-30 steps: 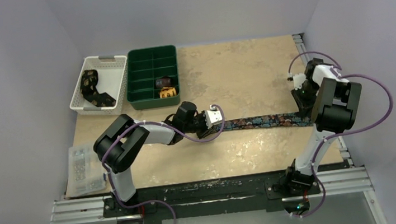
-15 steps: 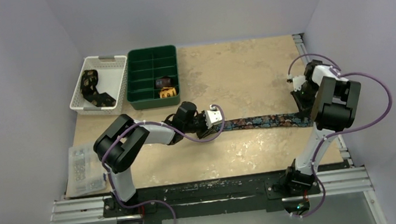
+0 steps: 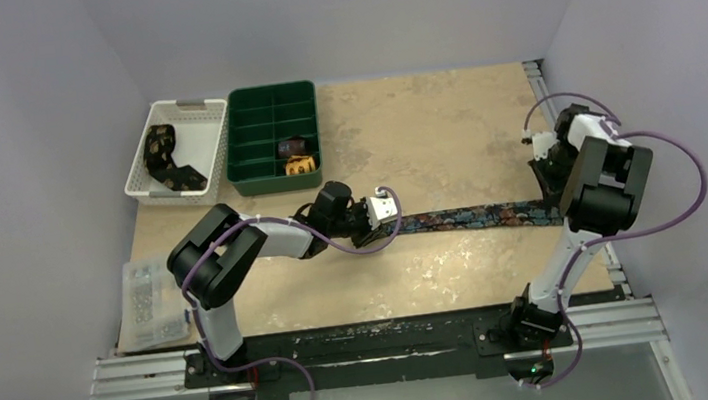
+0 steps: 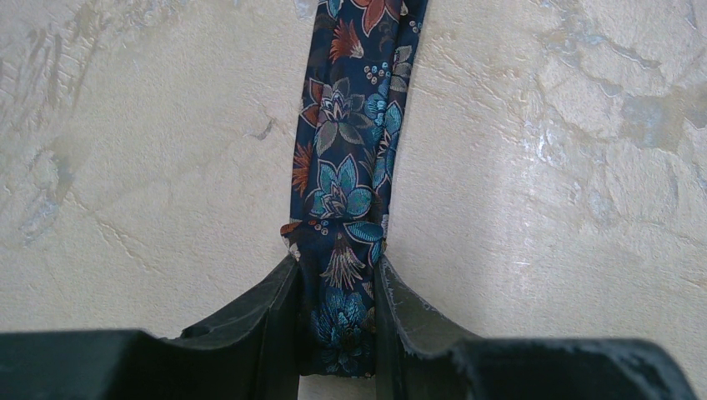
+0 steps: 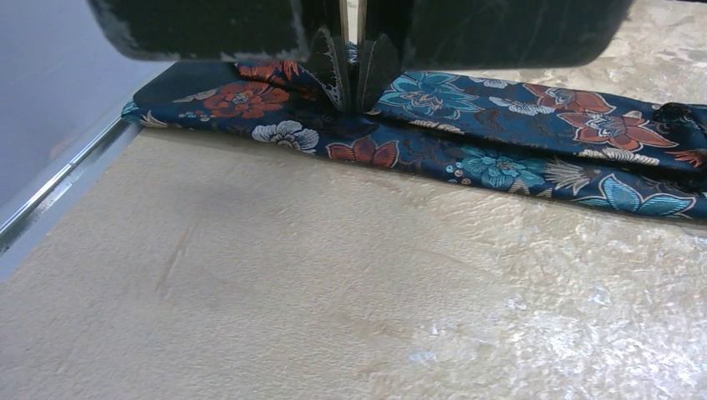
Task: Roll the ties
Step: Roll the tie at the center of the board.
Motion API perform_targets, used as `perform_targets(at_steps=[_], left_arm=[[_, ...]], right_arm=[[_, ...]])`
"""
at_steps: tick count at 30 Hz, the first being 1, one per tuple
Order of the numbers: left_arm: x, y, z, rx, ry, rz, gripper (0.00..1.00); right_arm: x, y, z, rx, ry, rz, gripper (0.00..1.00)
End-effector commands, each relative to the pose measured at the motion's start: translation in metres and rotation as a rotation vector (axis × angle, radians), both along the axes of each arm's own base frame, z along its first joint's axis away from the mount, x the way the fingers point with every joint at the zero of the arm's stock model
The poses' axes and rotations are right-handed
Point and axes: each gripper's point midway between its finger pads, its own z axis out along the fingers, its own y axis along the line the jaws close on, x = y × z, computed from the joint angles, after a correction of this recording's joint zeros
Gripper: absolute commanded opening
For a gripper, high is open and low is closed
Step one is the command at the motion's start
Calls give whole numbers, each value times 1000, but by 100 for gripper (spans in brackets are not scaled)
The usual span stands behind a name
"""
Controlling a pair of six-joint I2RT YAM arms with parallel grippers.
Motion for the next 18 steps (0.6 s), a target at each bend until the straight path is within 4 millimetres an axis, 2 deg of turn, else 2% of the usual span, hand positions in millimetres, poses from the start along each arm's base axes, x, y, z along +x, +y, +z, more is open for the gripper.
perform_targets(at_steps=[1,6,8,9,10,14,18], left_arm=[[-11,30,-37,146,82,37,5],[-12,30,-37,149,84,32,4],[-13,30,-37,149,82,25,4],[-13,29,-36,149,82,22,4],[-13,29,-35,150,83,19,4],[-15,26,-29,158,88,3,4],[-14,24,-19,168,120,10,3]], right_arm=[[13,-27,10,-95,-55,18,0],[15,-28,2,-92,-53,13,0],[18,-27,5,-85,-61,6,15],[20,-26,8,-76,-67,4,28],[23,-24,12,-66,-80,2,34],[42,-19,39,-22,-155,-6,42],[41,-4,64,34,-199,-24,42]])
